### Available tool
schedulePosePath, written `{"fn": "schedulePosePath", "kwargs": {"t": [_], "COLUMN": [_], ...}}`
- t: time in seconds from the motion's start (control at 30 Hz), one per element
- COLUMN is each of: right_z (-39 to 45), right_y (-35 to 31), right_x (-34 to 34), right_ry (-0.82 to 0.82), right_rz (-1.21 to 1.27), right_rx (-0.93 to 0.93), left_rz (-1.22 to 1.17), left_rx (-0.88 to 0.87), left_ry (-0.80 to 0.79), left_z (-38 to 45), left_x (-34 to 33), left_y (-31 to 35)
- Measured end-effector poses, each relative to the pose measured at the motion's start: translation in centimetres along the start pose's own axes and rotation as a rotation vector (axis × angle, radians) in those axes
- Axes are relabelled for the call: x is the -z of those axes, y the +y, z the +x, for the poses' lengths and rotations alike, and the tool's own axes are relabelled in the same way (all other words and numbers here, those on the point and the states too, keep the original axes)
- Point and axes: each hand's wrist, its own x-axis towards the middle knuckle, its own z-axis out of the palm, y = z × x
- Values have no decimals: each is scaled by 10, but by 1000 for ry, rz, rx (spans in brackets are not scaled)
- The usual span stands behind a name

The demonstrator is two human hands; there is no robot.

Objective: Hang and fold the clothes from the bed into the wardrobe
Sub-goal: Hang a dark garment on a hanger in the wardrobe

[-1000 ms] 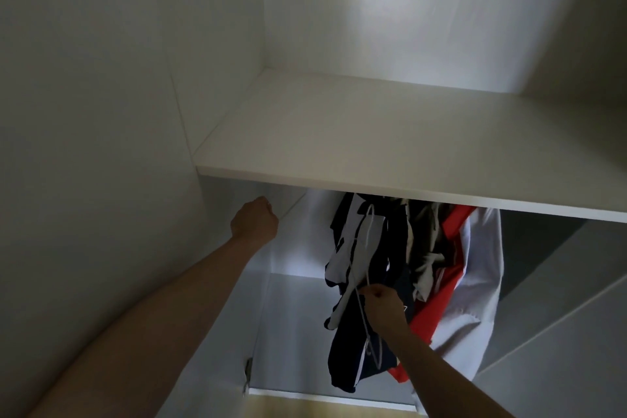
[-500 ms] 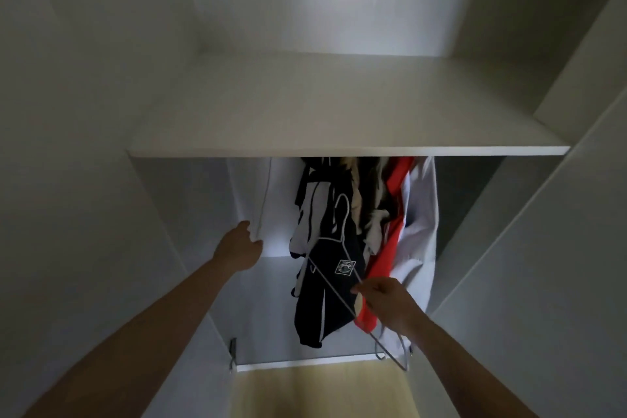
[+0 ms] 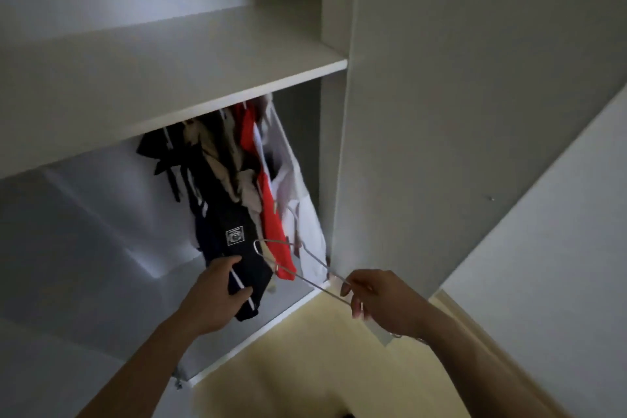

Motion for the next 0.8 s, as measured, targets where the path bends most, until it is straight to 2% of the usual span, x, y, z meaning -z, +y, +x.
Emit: {"fn": "schedulePosePath", "kwargs": {"t": [0.1,0.3,0.47,0.67,0.8], "right_z": [-58,-187,-303,-439,-525], "right_y": [19,47,67,87,106], "right_x": [5,-18,-53,-98,-136], "right_ry": [94,366,639,1045,1247], "right_rz": [47,195,240,351,399], "right_rx": [-97,-308,-508,-671,-759], "left_rz": [115,183,217,202,229], "left_rx": [-205,-560,-824,-1018,-1105], "left_ry": [-76,-289,-448,-585,-661], "left_z": [17,26,-31,-112,-174], "left_x": [-20,-82,-156,-226,-280], "left_y": [39,111,176,263,310]}}
